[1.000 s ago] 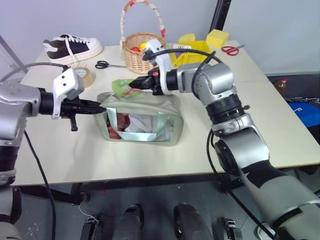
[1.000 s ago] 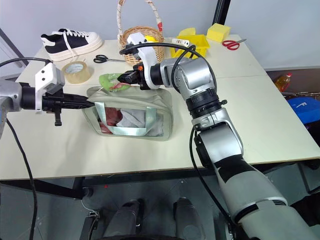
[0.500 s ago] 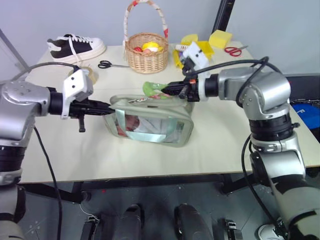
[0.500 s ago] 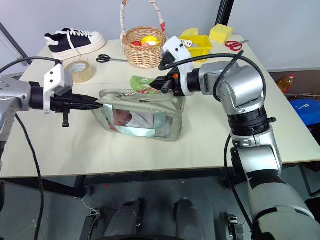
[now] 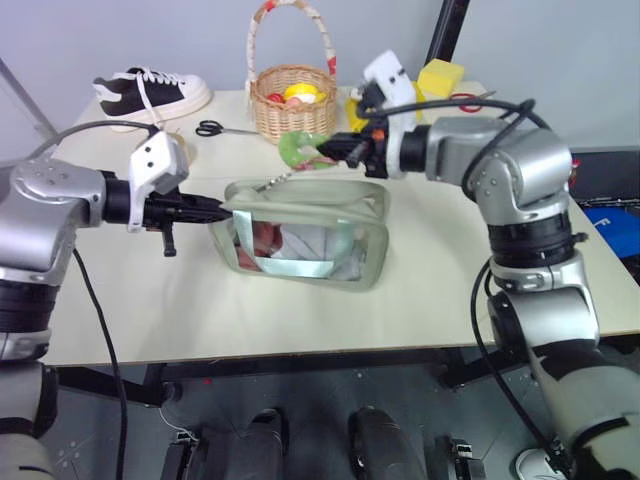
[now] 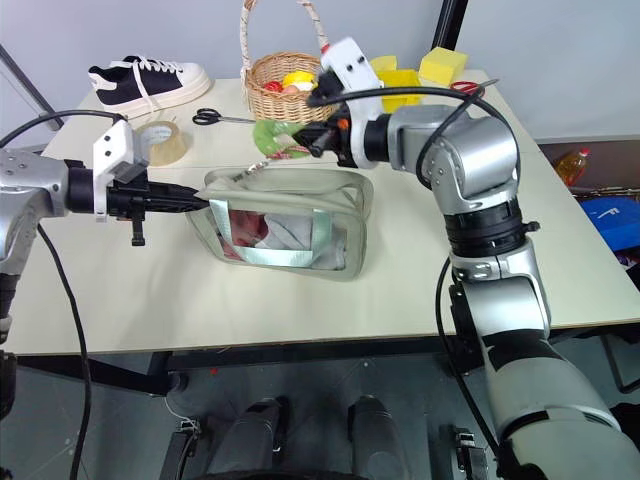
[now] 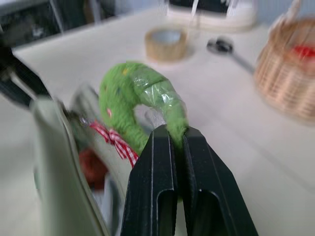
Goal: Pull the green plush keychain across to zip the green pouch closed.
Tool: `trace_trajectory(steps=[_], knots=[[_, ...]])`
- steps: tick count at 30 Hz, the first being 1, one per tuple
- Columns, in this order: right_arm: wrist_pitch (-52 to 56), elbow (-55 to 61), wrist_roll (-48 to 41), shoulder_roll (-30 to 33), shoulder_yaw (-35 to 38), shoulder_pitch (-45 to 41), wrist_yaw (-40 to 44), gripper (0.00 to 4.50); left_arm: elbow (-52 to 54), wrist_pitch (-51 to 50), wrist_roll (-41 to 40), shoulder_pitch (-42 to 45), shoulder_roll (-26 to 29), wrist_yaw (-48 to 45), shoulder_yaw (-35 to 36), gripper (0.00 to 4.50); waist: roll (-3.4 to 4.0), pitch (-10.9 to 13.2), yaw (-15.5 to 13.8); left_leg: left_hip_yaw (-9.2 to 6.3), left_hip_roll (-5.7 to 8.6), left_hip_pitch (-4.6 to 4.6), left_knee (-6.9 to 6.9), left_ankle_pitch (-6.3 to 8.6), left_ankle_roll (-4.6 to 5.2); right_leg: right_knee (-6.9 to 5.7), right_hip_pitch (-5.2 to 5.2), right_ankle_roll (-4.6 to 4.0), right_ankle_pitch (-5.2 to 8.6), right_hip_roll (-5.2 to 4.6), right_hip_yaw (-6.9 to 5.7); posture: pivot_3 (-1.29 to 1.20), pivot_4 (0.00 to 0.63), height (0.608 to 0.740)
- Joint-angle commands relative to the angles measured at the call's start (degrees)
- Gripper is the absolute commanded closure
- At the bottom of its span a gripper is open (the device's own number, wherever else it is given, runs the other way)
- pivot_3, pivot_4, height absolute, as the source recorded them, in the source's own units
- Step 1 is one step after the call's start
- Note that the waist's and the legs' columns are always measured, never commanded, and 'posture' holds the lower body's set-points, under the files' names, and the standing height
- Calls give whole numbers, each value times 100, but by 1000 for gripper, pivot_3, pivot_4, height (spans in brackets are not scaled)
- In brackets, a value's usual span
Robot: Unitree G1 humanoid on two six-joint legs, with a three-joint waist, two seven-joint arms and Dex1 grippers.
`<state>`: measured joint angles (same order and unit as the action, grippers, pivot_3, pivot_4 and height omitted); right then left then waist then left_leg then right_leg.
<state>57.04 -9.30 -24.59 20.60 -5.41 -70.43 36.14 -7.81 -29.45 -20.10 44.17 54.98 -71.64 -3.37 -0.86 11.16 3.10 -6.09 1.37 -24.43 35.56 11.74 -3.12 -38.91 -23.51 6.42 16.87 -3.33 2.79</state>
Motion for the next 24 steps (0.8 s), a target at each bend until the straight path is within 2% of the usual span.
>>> trace_trajectory(steps=[1, 5, 10, 16, 20, 24], knots=[[-388, -117, 33, -418, 219, -450, -243, 4468, -189, -81, 118, 215, -36, 199, 142, 4500, 0, 0, 16, -1, -1, 0, 0, 0, 0, -1, 0, 0, 0, 1, 0, 0, 150, 740], [-463, -172, 33, -829, 120, -429, -251, 4500, -35, -338, -89, 186, -3, 128, 296, 2992, 0, 0, 57, -1, -1, 0, -1, 0, 0, -1, 0, 0, 0, 1, 0, 0, 150, 740], [-401, -180, 106, -801, 97, -307, -183, 4500, 41, -885, -396, 226, 194, 124, 655, 380, 0, 0, 73, -2, 0, -1, 2, 0, -1, -2, 1, 0, 0, 0, 0, 0, 150, 740], [-215, 1, 66, -653, 60, -246, -19, 4500, -774, -663, -234, 653, 410, 92, 758, 380, 0, 0, 95, -2, -1, 1, 0, 0, -1, -7, -4, 0, 0, 4, 0, 0, 150, 740], [-91, 146, 29, -650, 42, -202, 11, 4500, -1236, -304, -41, 820, -54, 375, 595, 380, 0, 0, 83, -1, -1, 2, -1, -1, -1, -8, -3, 0, 0, 4, 1, 0, 150, 740], [-4, 213, 34, -661, 48, -192, -3, 4500, -1232, -154, 17, 776, -463, 287, 425, 380, -2, 0, 66, -3, 0, -2, 7, -1, -2, -9, -1, 0, 0, 2, -1, 0, 150, 740]])
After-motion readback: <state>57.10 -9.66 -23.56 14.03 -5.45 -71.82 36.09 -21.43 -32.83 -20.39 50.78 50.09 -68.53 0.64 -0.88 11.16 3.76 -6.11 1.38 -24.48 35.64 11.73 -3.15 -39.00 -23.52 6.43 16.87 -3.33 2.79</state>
